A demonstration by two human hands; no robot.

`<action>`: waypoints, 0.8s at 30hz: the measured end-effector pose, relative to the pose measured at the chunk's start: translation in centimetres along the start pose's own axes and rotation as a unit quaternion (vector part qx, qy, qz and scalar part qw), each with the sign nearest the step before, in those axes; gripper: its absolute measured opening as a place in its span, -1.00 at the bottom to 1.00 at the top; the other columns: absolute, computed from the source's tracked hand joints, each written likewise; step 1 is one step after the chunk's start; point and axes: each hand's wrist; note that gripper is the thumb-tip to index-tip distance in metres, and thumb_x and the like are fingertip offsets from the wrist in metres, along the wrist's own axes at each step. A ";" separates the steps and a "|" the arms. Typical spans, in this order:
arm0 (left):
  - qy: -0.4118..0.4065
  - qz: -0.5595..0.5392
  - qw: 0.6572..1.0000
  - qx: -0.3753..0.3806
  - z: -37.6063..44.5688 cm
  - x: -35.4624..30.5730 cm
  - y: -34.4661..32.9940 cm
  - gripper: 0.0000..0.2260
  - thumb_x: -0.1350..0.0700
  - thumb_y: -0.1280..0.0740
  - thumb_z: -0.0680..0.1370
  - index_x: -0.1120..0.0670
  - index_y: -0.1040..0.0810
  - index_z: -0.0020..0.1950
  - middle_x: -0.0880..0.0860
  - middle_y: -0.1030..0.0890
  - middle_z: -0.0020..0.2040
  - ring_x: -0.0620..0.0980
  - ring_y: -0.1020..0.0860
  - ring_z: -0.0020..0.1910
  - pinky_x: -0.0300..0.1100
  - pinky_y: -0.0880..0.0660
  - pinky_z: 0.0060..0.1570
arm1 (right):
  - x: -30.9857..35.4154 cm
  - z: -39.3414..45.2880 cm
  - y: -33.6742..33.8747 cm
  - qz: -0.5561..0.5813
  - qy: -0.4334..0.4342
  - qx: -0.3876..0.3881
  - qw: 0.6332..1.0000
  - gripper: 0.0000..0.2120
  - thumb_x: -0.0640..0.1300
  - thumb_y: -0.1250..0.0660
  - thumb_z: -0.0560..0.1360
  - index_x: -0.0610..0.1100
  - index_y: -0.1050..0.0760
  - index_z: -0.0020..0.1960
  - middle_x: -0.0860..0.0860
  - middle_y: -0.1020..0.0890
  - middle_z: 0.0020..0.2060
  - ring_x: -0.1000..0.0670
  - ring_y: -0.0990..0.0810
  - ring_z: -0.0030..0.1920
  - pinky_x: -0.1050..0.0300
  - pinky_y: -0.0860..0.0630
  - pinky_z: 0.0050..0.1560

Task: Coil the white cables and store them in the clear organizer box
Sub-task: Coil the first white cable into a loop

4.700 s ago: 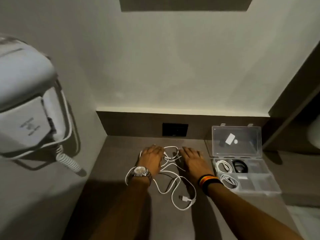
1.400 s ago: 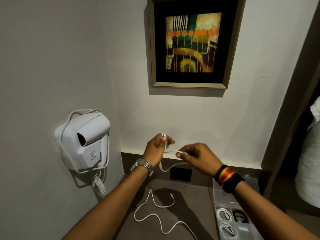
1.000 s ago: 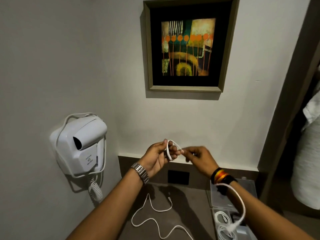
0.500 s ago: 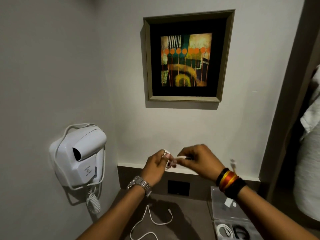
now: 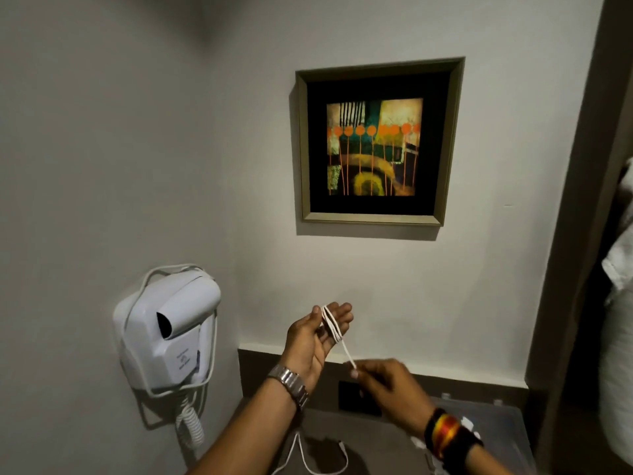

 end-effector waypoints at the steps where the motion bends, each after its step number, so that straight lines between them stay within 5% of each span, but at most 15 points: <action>1: -0.026 0.045 0.999 -0.014 0.2 0.1 0.1 -0.68 0.11 -0.10 0.71 0.30 -0.52 0.21 0.27 -0.70 0.10 0.16 -0.70 0.08 -0.15 -0.65 -0.02 | 0.5 -0.2 -0.3 -0.035 0.009 0.023 0.999 -0.71 0.08 -0.32 0.63 -0.10 -0.67 -0.07 -0.02 -0.70 -0.30 0.14 -0.61 -0.30 0.22 -0.54 -0.17; 4: -0.090 0.239 0.966 -0.024 0.2 0.4 1.1 -0.67 0.10 -0.09 0.71 0.28 -0.55 0.21 0.25 -0.70 0.11 0.12 -0.70 0.06 -0.16 -0.64 0.03 | 2.4 -0.4 0.8 -0.133 0.021 0.066 0.989 -0.65 0.14 -0.30 0.59 -0.12 -0.63 -0.10 0.01 -0.68 -0.31 0.13 -0.60 -0.31 0.22 -0.51 -0.20; 8: -0.149 0.465 0.872 0.038 -0.7 1.3 2.5 -0.73 0.05 -0.12 0.70 0.10 -0.59 0.19 0.03 -0.74 0.05 -0.11 -0.70 0.01 -0.15 -0.60 0.11 | 5.3 -0.3 4.1 -0.230 0.022 0.114 0.966 -0.72 0.08 -0.38 0.53 -0.14 -0.67 -0.13 -0.01 -0.72 -0.29 0.04 -0.63 -0.30 0.05 -0.60 -0.16; 13: -0.195 0.603 0.768 0.095 -1.4 1.2 2.0 -0.74 -0.05 -0.09 0.70 -0.06 -0.57 0.13 -0.14 -0.73 -0.05 -0.22 -0.67 -0.04 -0.17 -0.59 0.07 | 8.9 0.0 7.8 -0.266 -0.002 0.171 0.949 -0.84 -0.01 -0.49 0.49 -0.06 -0.73 0.00 0.09 -0.71 -0.28 0.18 -0.59 -0.35 0.21 -0.58 -0.16; 18: -0.182 0.663 0.716 0.125 -1.5 0.9 1.7 -0.69 -0.19 -0.04 0.66 -0.14 -0.54 0.07 -0.14 -0.65 -0.24 -0.25 -0.62 -0.19 -0.23 -0.55 -0.10 | 10.4 0.5 9.9 -0.368 -0.023 0.206 0.907 -0.82 -0.12 -0.47 0.52 -0.05 -0.73 0.11 -0.02 -0.79 -0.10 0.06 -0.67 -0.28 0.17 -0.62 -0.09; 24: -0.066 0.652 0.733 0.183 -2.1 1.3 1.0 -0.63 -0.27 0.00 0.64 -0.12 -0.51 -0.07 -0.02 -0.59 -0.29 -0.14 -0.63 -0.20 -0.11 -0.53 -0.05 | 9.5 1.3 10.4 -0.523 0.170 0.033 0.834 -0.81 -0.09 -0.35 0.61 0.02 -0.68 0.17 0.05 -0.73 0.06 -0.03 -0.69 0.03 0.04 -0.64 0.04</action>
Point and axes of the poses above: each hand's wrist, its own z-axis towards the middle knuckle, its own y-axis out of the back of the hand, x = y × z
